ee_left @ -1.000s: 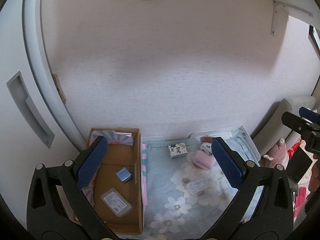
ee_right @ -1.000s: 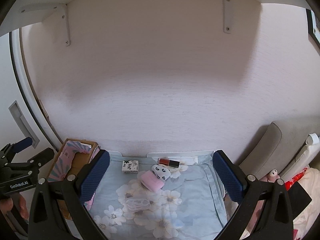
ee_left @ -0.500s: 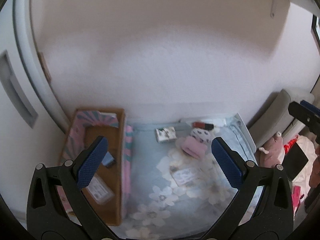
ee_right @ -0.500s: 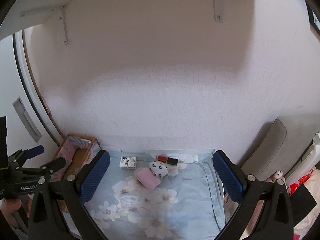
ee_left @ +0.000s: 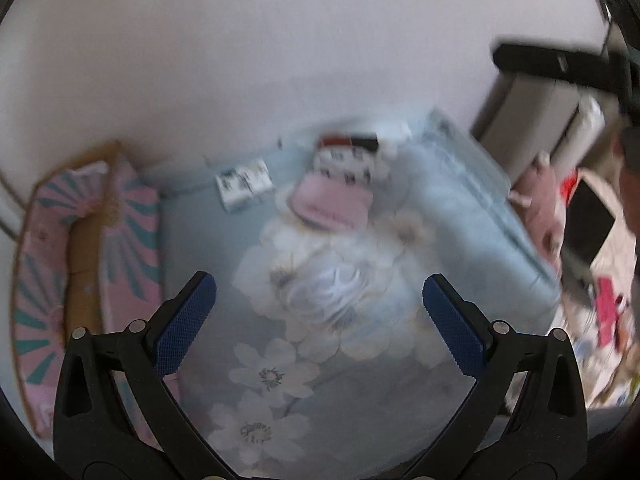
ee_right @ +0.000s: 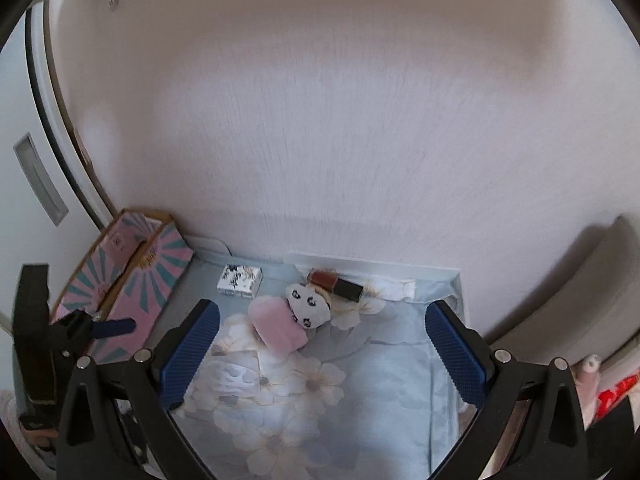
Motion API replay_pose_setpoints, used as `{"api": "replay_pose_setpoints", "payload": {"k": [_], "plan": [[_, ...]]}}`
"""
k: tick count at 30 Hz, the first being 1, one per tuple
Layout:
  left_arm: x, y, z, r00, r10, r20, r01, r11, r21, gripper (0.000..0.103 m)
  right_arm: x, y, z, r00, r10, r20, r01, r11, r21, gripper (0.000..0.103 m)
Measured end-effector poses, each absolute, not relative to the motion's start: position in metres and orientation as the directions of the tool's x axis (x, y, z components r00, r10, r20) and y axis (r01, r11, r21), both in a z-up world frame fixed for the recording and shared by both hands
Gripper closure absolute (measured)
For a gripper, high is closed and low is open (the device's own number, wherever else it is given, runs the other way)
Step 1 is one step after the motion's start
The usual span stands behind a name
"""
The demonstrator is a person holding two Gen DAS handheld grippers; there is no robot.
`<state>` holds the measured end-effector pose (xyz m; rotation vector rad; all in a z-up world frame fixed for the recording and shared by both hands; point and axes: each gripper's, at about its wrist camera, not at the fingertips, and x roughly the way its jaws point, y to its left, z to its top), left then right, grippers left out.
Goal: Organize objects
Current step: 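Grasp the clear box of white floss picks with the left tool while the right tool grasps the panda sock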
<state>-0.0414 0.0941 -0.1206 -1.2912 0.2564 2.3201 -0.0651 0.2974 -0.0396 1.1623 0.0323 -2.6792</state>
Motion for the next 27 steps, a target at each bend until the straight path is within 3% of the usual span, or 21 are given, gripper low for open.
{"api": "replay_pose_setpoints", "payload": {"k": [10,21,23,27], "plan": [[-0.06,0.113,-0.197,-0.361,0.276,-0.891,-0.575,-0.818,-0.021,0.0,-0.115,0.302,-0.126,-0.58,-0.286,-0.763,0.27,-0.951,0.152,0.002],[-0.076,0.119,-0.223,-0.302,0.289,-0.908,-0.628,-0.777,-0.038,0.007,-0.166,0.297,-0.19,-0.481,-0.379,-0.79,0.265,-0.922,0.281,0.022],[-0.076,0.121,-0.223,-0.295,0.291,-0.91,-0.639,-0.768,-0.039,0.017,-0.171,0.293,-0.197,-0.468,-0.386,-0.795,0.266,-0.919,0.29,0.029],[-0.074,0.125,-0.222,-0.298,0.289,-0.91,-0.667,-0.745,-0.018,0.029,-0.176,0.288,-0.204,-0.457,-0.396,-0.797,0.259,-0.916,0.307,0.042]]}}
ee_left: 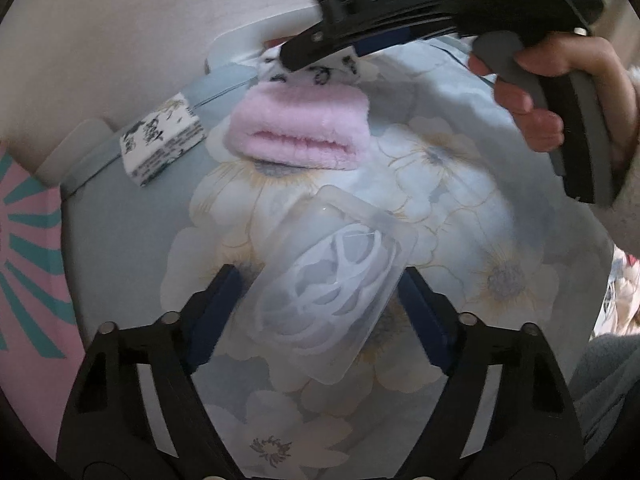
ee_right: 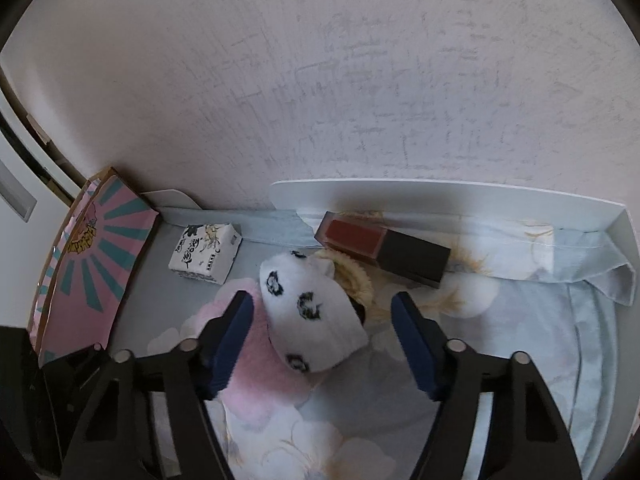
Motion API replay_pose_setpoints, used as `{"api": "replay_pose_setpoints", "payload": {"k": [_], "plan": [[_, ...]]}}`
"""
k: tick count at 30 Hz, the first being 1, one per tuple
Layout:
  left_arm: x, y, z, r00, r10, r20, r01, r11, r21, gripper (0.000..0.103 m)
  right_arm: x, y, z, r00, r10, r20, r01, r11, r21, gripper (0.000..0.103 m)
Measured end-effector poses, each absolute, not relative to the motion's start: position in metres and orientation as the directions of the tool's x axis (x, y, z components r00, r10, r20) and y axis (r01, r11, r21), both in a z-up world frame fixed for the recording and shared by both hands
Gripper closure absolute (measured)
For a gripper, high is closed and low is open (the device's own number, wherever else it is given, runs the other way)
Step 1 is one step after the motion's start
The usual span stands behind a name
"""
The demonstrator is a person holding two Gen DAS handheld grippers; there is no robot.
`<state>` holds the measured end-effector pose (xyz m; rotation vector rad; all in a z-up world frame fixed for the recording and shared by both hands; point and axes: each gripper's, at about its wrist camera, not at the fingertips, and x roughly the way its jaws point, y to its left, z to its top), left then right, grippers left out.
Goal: Organize objects
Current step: 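Grasp the clear box of white floss picks with the left tool while the right tool grasps the panda sock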
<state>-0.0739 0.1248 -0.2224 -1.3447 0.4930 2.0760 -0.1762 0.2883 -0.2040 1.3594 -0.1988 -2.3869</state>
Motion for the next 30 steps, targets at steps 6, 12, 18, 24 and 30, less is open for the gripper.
{"api": "replay_pose_setpoints", "payload": {"k": [6,12,18,24,30], "plan": [[-0.076,0.126,-0.218,-0.291,0.293,-0.911,-0.684,-0.729,-0.016,0.044,-0.176,0.282,-0.207,-0.458,-0.382,-0.803,0.272,-0.92,0.282,0.061],[-0.08,0.126,-0.215,-0.289,0.292,-0.912,-0.687,-0.726,-0.014,0.048,-0.175,0.283,-0.205,-0.463,-0.39,-0.796,0.275,-0.917,0.289,0.066],[-0.083,0.122,-0.207,-0.295,0.301,-0.907,-0.685,-0.728,-0.019,0.048,-0.17,0.285,-0.194,-0.489,-0.389,-0.781,0.276,-0.918,0.285,0.067],[-0.084,0.116,-0.186,-0.313,0.316,-0.896,-0.678,-0.735,-0.023,0.049,-0.168,0.282,-0.168,-0.515,-0.389,-0.764,0.269,-0.919,0.287,0.067],[-0.066,0.109,-0.152,-0.36,0.346,-0.866,-0.644,-0.764,-0.037,0.049,-0.155,0.288,-0.127,-0.552,-0.365,-0.75,0.252,-0.93,0.268,0.067]]}}
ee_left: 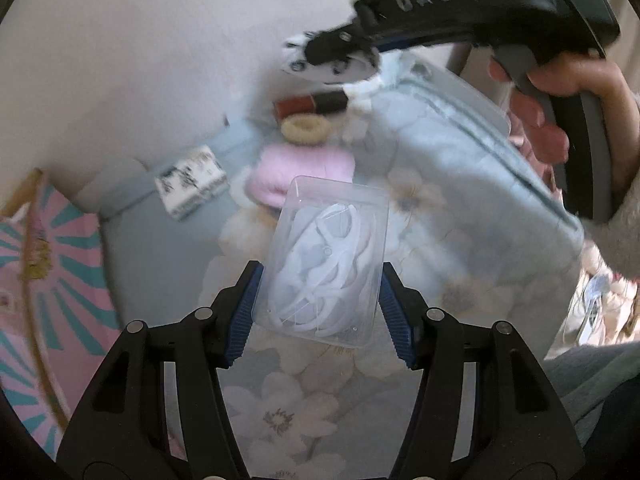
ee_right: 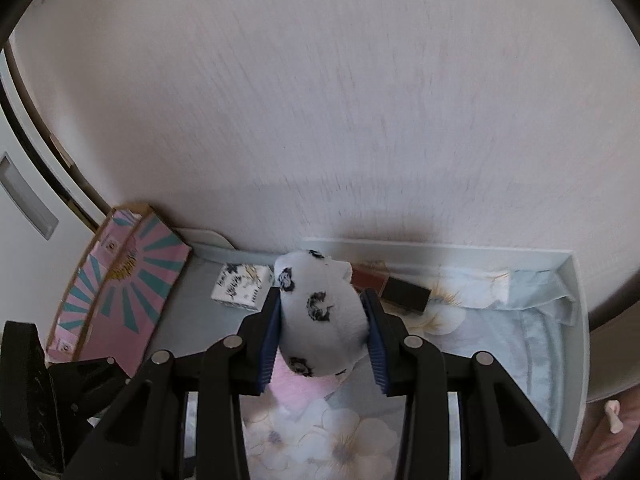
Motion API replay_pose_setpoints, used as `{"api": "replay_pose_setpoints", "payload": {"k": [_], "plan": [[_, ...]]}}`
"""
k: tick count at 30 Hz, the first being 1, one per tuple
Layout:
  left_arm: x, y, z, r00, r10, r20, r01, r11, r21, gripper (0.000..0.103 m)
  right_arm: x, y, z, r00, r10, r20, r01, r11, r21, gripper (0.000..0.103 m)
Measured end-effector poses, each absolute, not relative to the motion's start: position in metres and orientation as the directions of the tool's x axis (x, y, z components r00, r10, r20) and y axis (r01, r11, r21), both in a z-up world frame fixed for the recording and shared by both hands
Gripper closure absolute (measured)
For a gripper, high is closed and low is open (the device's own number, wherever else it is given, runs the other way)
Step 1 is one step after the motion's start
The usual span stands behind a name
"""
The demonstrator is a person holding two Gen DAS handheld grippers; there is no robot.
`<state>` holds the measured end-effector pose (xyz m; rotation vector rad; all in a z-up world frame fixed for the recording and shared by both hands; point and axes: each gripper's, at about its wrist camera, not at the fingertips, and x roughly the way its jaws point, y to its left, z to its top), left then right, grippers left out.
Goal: Organize objects
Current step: 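Grasp the clear box of white floss picks with the left tool while the right tool grasps the panda sock, then carry the floss box and panda sock into the cardboard box and release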
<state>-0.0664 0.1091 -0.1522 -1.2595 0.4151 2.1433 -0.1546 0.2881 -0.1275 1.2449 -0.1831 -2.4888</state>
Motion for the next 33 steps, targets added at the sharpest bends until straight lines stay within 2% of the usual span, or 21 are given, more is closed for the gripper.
{"api": "replay_pose_setpoints", "payload": {"k": [12,20,27,33], "plan": [[-0.056,0.093,-0.048,-0.518,0.382,-0.765,-0.538,-0.841,-0.056,0.049,-0.103,0.274,-0.03,-0.64,-0.258,-0.724,0.223,-0.964,0.147,0.067],[-0.045,0.072,0.017,-0.635,0.334,-0.697,-0.416,-0.908,-0.056,0.049,-0.058,0.264,0.032,-0.708,-0.218,-0.672,0.192,-0.975,0.115,0.067],[-0.021,0.055,0.05,-0.724,0.232,-0.649,-0.296,-0.955,-0.012,0.049,-0.023,0.254,0.053,-0.749,-0.189,-0.635,0.17,-0.981,0.091,0.067],[-0.005,0.042,0.057,-0.753,0.207,-0.625,-0.262,-0.965,-0.004,0.049,-0.006,0.245,0.046,-0.75,-0.194,-0.633,0.178,-0.98,0.09,0.067]]}}
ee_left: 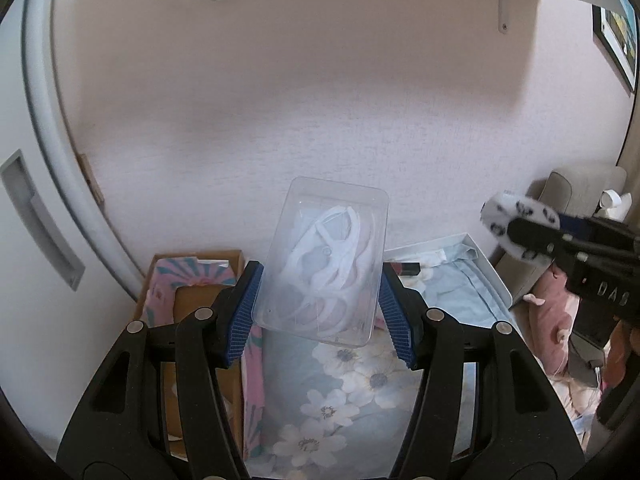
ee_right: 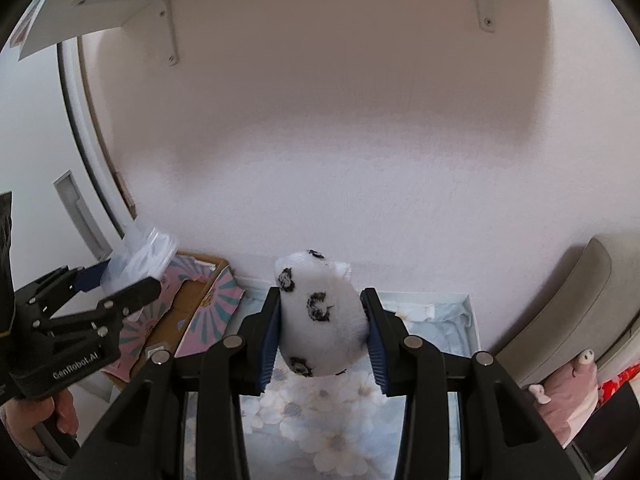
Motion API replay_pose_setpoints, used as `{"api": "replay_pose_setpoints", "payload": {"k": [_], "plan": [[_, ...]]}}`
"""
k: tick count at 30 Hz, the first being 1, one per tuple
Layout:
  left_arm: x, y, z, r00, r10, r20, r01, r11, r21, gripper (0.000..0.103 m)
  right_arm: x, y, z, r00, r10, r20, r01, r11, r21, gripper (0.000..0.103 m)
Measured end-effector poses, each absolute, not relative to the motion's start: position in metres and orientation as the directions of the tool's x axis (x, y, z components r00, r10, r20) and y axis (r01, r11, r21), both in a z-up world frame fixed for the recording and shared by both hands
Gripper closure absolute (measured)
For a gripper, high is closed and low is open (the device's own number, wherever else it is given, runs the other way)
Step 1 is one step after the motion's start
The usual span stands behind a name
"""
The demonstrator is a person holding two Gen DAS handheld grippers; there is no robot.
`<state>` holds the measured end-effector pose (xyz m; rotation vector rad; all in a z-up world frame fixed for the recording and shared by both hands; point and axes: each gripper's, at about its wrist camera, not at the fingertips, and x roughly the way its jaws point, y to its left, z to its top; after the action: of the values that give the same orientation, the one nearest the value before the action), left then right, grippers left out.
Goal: Organize objects
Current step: 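Carry the floss box and panda sock into the cardboard box and release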
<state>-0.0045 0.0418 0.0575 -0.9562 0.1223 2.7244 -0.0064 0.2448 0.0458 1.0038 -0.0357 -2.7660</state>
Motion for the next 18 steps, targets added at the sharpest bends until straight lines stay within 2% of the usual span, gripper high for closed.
{"api": "replay_pose_setpoints", "payload": {"k": [8,18], "plan": [[-0.001,0.027,0.06,-0.763,0.207,-0.612,-0.246,-0.969,-0.022,0.049,-0.004,0.237,0.04,-0.754,-0.202,-0.624,0.192,-0.978,0.085,0.067],[0.003,-0.002,0.056,-0.773,0.142,-0.618,-0.155,-0.987,-0.032,0.049,-0.018,0.204,0.036,-0.729,-0.246,-0.639,0.261,-0.963,0.073,0.067]]}}
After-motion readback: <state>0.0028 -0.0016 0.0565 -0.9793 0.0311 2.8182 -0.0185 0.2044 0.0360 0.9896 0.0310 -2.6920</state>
